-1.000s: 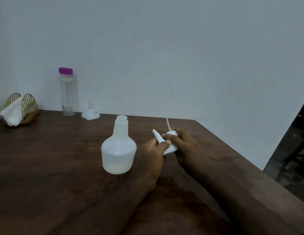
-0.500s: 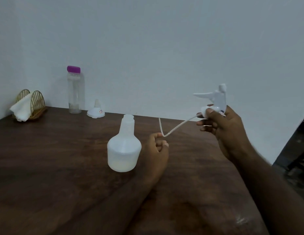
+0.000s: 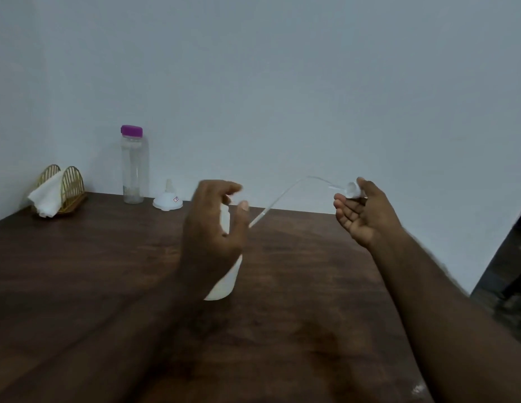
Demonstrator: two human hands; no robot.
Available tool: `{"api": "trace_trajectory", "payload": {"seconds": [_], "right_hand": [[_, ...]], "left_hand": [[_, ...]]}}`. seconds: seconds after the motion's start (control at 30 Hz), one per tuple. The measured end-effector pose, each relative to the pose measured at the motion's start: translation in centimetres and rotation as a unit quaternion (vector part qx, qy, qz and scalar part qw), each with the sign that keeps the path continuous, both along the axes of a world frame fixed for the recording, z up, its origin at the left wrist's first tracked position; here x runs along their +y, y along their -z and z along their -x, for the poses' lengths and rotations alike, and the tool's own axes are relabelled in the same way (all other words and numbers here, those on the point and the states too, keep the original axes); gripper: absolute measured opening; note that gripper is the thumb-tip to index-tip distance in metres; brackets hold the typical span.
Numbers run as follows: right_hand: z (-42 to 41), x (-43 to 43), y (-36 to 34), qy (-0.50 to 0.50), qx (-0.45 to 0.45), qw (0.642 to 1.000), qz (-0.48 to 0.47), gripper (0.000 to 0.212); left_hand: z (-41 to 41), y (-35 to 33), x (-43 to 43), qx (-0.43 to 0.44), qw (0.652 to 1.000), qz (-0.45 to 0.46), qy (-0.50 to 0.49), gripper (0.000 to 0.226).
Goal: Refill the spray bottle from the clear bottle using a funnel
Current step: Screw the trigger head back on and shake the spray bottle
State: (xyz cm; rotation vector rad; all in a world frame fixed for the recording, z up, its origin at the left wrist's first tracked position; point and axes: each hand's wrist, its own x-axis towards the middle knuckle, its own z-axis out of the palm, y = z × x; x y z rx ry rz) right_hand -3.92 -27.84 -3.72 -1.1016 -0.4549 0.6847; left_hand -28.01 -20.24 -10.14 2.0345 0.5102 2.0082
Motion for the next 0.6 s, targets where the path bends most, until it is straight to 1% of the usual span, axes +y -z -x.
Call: {"api": "trace_trajectory", "payload": {"seconds": [0.07,0.13,0.17,0.2,0.27,0.37,0.6], "right_hand": [[0.3,1.1,-0.5,-0.003,0.012,1.0,0.0,0.046],[0.6,2.2,-0.8,0.002,0.02,1.0,0.002,0.044],[0.9,2.8,-0.9,0.006,0.025,1.0,0.002,0.043],[1.1,3.3,-0.8,0.009,0.029,1.0,0.003,0.043],[1.3,4.2,-0.6,0.012,0.035,0.999,0.007,0.044],[1.6,5.4,-0.1,0.008,0.041,0.999,0.022,0.049],[2.1,6.6,0.6,0.004,0.033,0.998,0.045,0.044]], "left_hand": [[1.6,1.4,2.0,0.06,0.997,0.031,-0.028,0.046],[2.4,3.4,3.3,0.139,0.986,0.081,-0.033,0.068],[2.4,4.0,3.3,0.157,0.98,0.124,-0.017,0.074],[2.2,4.3,3.2,0.158,0.974,0.164,0.001,0.078],[1.5,4.3,3.0,0.134,0.971,0.199,0.022,0.076],[1.1,4.2,2.9,0.096,0.976,0.192,0.034,0.069],[1.2,4.1,3.2,0.079,0.979,0.185,0.041,0.057]]}}
